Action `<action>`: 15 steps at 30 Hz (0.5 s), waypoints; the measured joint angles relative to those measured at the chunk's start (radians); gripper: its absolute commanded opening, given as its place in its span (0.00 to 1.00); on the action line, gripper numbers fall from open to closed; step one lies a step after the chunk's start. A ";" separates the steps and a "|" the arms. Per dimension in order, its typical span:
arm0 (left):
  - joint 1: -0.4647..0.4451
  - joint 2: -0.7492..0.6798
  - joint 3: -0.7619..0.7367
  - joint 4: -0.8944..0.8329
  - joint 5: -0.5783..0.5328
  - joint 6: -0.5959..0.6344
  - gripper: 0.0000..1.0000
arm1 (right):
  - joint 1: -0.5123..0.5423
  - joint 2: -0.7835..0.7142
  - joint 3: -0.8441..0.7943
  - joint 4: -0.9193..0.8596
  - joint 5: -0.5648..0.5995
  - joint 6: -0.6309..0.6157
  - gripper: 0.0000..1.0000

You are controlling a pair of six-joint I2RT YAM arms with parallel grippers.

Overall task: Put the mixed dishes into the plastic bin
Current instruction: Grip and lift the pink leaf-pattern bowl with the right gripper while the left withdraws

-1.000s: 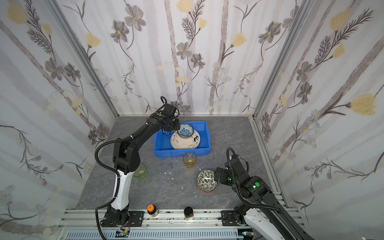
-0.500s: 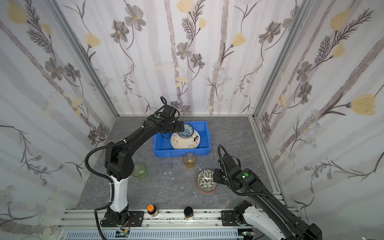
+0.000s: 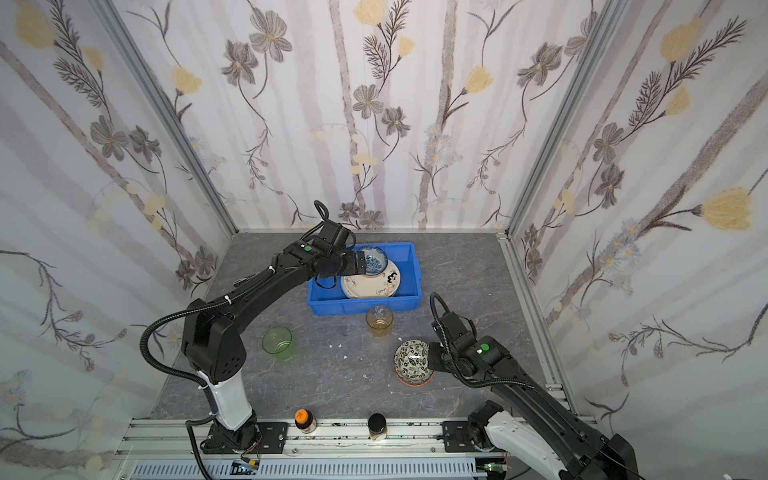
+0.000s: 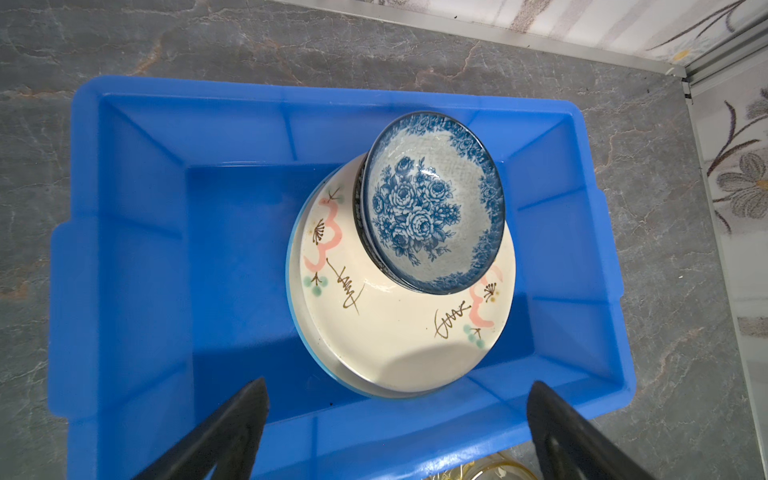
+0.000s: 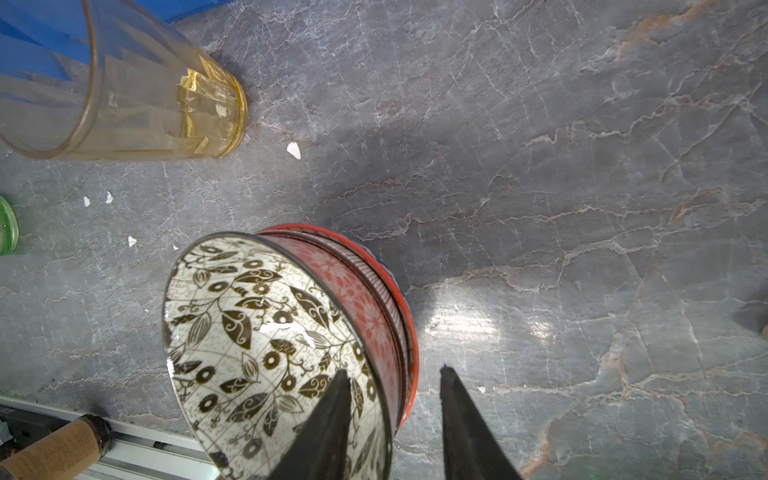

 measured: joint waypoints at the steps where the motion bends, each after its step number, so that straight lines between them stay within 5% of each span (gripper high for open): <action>1: 0.000 -0.006 -0.009 0.004 0.000 -0.006 1.00 | 0.000 0.002 0.000 0.001 -0.001 0.000 0.30; 15: -0.011 -0.084 -0.107 0.075 0.000 -0.044 0.99 | 0.001 0.023 -0.013 0.037 -0.024 -0.003 0.18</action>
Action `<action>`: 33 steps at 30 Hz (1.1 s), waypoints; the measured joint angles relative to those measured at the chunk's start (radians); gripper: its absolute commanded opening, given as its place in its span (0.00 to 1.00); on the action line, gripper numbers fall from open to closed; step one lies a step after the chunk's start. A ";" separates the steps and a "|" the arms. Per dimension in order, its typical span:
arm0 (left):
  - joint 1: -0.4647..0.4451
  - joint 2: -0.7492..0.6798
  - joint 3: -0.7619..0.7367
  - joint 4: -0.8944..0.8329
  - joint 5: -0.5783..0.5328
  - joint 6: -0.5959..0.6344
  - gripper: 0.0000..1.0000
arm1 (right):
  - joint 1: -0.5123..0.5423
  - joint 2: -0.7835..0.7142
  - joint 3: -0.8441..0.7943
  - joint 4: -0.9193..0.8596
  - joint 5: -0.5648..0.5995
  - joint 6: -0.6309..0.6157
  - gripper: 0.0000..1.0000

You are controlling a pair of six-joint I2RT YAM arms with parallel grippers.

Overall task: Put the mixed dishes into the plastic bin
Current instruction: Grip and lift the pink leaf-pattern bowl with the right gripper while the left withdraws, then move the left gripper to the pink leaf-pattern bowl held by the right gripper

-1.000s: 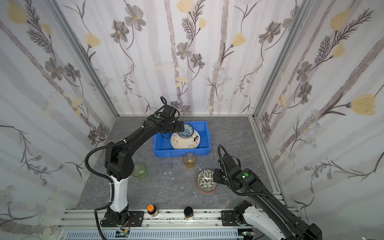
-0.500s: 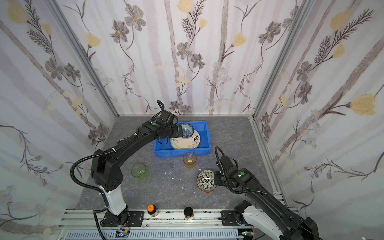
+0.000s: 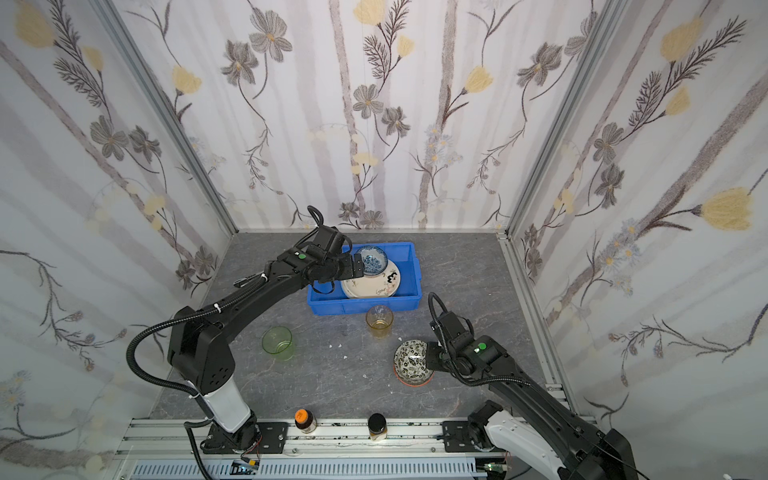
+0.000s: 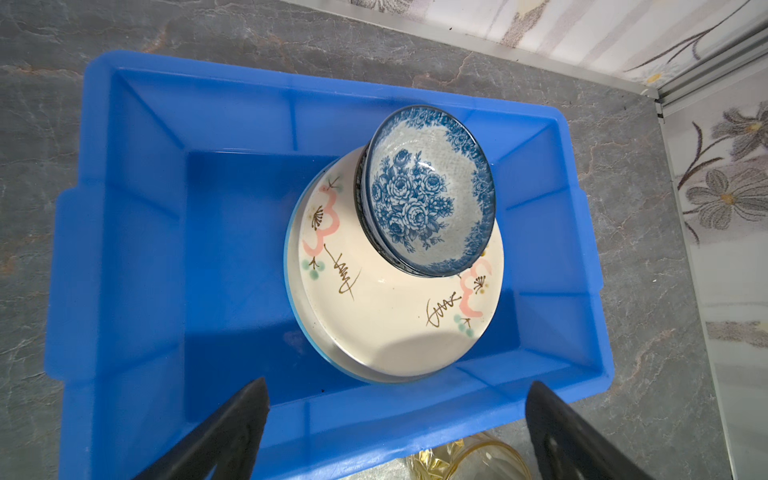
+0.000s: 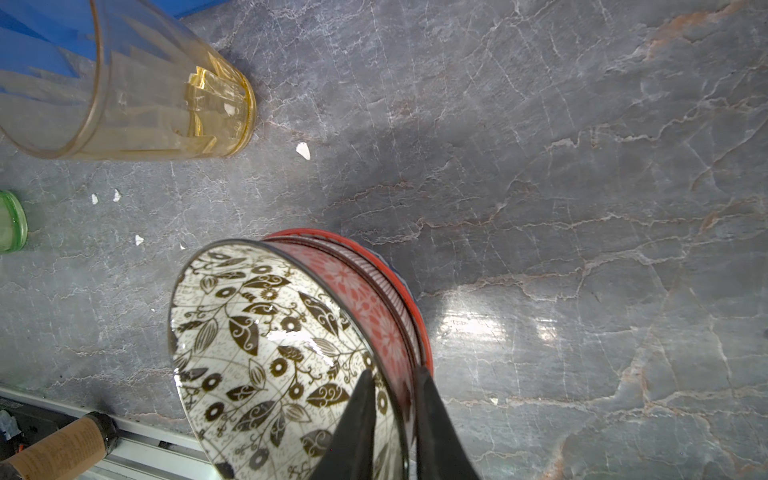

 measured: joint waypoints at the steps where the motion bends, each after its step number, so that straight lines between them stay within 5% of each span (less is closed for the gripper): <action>1: 0.000 -0.002 -0.002 0.003 0.000 -0.001 0.99 | 0.000 0.002 0.000 0.000 -0.001 0.000 0.17; 17: -0.005 -0.005 -0.026 0.017 0.000 -0.002 0.99 | 0.011 -0.006 0.015 -0.014 0.004 -0.004 0.01; 33: -0.039 -0.182 -0.179 0.031 -0.002 -0.061 1.00 | 0.013 0.055 0.227 -0.075 0.033 -0.069 0.00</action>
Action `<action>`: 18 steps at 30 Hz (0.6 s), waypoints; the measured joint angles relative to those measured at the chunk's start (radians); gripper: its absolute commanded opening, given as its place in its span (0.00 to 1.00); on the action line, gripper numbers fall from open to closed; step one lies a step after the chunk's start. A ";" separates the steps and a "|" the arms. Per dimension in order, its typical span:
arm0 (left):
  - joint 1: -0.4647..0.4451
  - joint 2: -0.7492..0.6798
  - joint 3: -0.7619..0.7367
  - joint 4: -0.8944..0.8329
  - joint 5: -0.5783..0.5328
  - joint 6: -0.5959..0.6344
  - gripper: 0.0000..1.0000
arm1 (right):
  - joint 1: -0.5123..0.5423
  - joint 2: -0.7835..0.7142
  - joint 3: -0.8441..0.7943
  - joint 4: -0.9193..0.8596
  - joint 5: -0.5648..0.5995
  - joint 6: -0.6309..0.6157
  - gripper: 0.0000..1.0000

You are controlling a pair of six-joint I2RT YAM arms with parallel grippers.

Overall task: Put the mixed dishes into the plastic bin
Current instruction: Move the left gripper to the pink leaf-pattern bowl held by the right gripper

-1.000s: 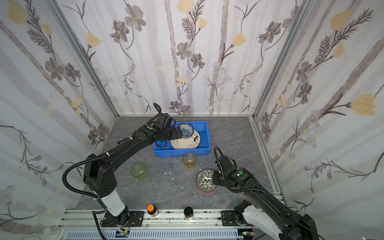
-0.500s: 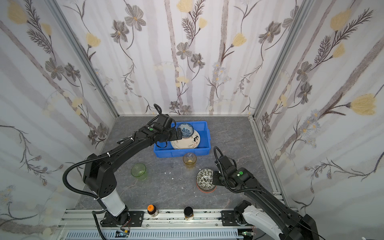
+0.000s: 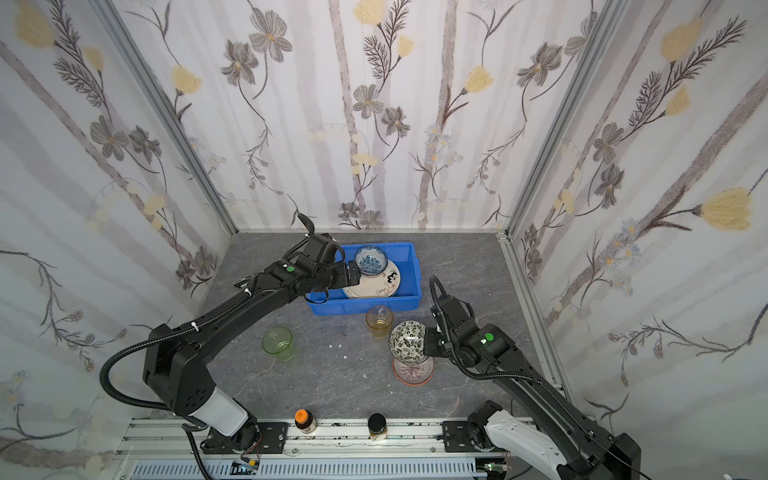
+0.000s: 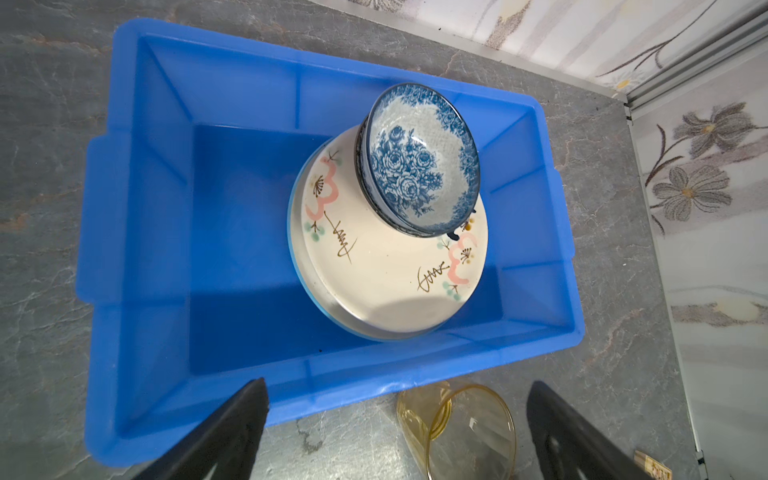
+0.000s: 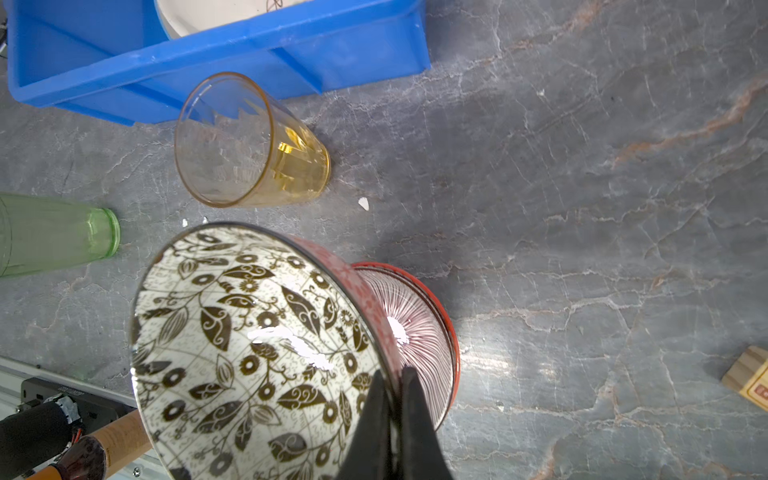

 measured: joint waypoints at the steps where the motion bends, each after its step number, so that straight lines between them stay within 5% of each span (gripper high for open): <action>1: -0.007 -0.015 -0.016 0.000 -0.005 -0.011 1.00 | 0.000 0.019 0.017 -0.004 0.000 -0.014 0.00; 18: -0.195 -0.336 -0.329 -0.004 -0.063 -0.245 1.00 | 0.029 0.434 0.343 0.062 -0.052 -0.231 0.00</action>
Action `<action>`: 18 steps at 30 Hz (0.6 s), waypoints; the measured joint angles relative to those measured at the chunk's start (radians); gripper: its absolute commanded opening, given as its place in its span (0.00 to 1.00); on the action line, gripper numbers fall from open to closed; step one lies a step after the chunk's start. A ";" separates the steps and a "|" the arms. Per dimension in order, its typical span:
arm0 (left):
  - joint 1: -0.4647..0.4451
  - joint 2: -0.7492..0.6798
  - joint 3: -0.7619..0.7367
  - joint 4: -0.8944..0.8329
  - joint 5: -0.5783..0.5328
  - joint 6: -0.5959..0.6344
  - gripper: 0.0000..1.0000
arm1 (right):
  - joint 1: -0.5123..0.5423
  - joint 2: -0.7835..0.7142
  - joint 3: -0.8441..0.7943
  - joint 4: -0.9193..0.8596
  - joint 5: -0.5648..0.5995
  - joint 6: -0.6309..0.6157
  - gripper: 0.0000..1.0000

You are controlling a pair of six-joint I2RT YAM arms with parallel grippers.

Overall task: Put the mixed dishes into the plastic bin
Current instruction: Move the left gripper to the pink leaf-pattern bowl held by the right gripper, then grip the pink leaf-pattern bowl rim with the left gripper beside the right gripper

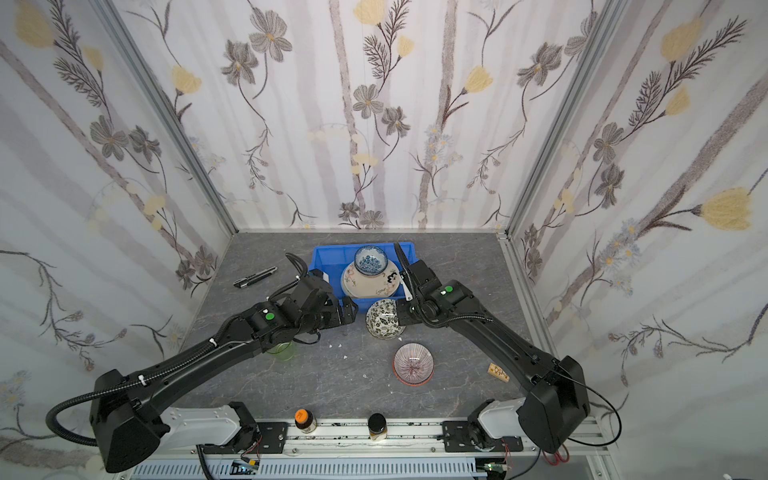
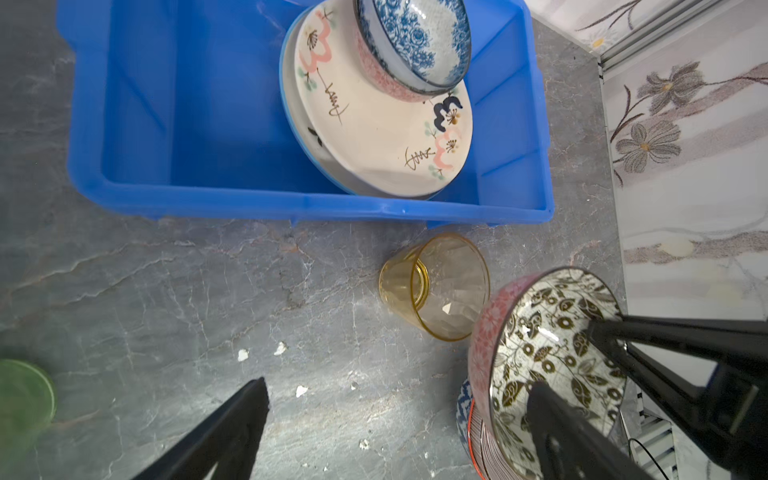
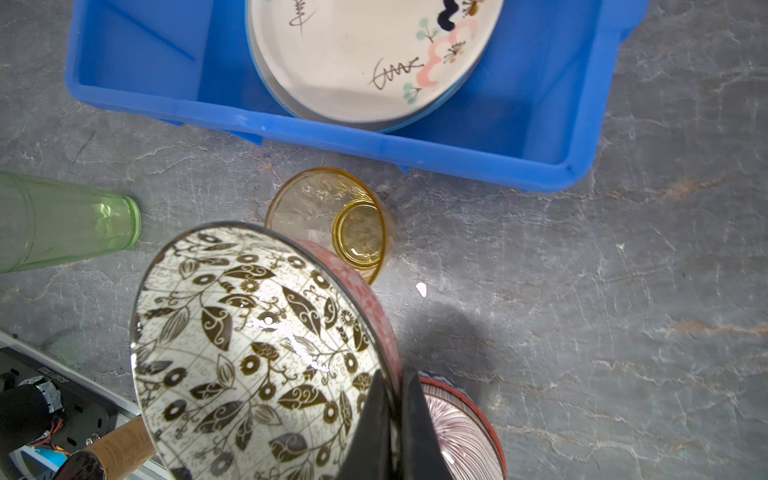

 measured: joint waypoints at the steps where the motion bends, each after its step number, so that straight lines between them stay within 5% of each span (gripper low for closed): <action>1: -0.004 -0.009 -0.006 0.001 -0.002 -0.009 1.00 | 0.005 0.014 0.012 0.005 -0.003 -0.006 0.00; 9: -0.034 0.025 -0.023 0.004 -0.011 -0.069 0.99 | 0.049 0.129 0.104 0.019 -0.035 -0.058 0.00; 18: -0.050 0.102 -0.023 0.005 -0.040 -0.110 0.72 | 0.061 0.175 0.148 0.017 -0.054 -0.101 0.00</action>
